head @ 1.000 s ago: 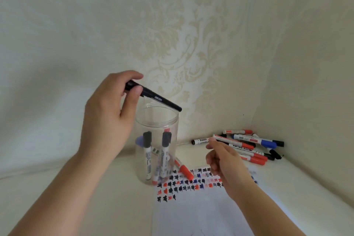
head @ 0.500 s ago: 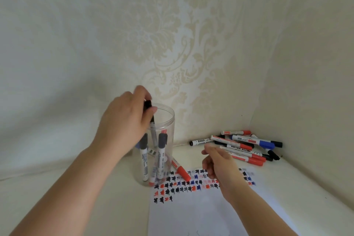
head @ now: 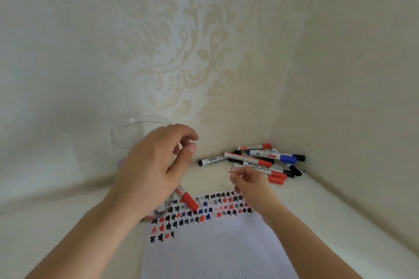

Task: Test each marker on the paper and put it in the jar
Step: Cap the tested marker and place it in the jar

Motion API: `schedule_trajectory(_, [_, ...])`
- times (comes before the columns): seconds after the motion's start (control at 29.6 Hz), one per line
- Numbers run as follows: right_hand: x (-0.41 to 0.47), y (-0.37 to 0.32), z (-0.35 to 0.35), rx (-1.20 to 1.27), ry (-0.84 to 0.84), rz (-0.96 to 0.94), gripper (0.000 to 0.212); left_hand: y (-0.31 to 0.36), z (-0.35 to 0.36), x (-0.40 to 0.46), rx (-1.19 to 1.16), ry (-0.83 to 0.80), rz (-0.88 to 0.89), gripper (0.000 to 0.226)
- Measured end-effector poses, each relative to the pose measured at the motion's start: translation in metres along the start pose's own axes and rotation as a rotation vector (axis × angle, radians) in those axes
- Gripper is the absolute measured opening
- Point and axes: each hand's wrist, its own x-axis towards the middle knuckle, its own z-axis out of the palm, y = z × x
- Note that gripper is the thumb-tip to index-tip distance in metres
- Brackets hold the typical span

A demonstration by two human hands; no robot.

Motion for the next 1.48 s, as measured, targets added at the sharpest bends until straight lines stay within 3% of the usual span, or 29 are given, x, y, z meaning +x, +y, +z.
schedule_trajectory(0.1, [0.016, 0.013, -0.020, -0.258, 0.072, -0.072, 0.012, 0.011, 0.027, 0.001, -0.145, -0.106, -0.102, 0.011])
schedule_trajectory(0.37, [0.053, 0.046, -0.043, -0.903, 0.174, -0.268, 0.028, -0.006, 0.113, 0.006, -0.181, -0.430, -0.229, 0.015])
schedule_trajectory(0.57, [0.057, 0.051, -0.041, -1.092, 0.012, -0.384, 0.036, -0.023, 0.150, 0.007, -0.153, -0.527, -0.294, 0.016])
schedule_trajectory(0.64, [0.047, 0.041, -0.042, -0.800, 0.016, -0.351, 0.032, -0.023, 0.155, 0.006, -0.171, -0.531, -0.297, 0.015])
schedule_trajectory(0.74, [0.026, 0.018, -0.039, -0.005, -0.049, -0.140, 0.023, -0.018, 0.153, 0.007, -0.265, -0.525, -0.312, 0.018])
schedule_trajectory(0.84, [0.009, 0.008, -0.027, 0.404, -0.106, -0.049, 0.017, -0.012, 0.143, 0.005, -0.403, -0.543, -0.334, 0.028])
schedule_trajectory(0.98, [-0.010, -0.002, -0.011, 0.441, -0.096, -0.069, 0.005, -0.009, 0.122, -0.004, -0.309, -0.484, -0.233, 0.010])
schedule_trajectory(1.18, [-0.025, -0.014, 0.007, 0.576, -0.171, -0.128, 0.033, -0.012, 0.095, -0.028, -0.185, -0.509, -0.129, 0.015])
schedule_trajectory(1.48, [-0.040, -0.022, 0.035, 0.670, -0.171, -0.228, 0.036, -0.022, 0.070, -0.045, -0.182, -0.482, -0.122, 0.013])
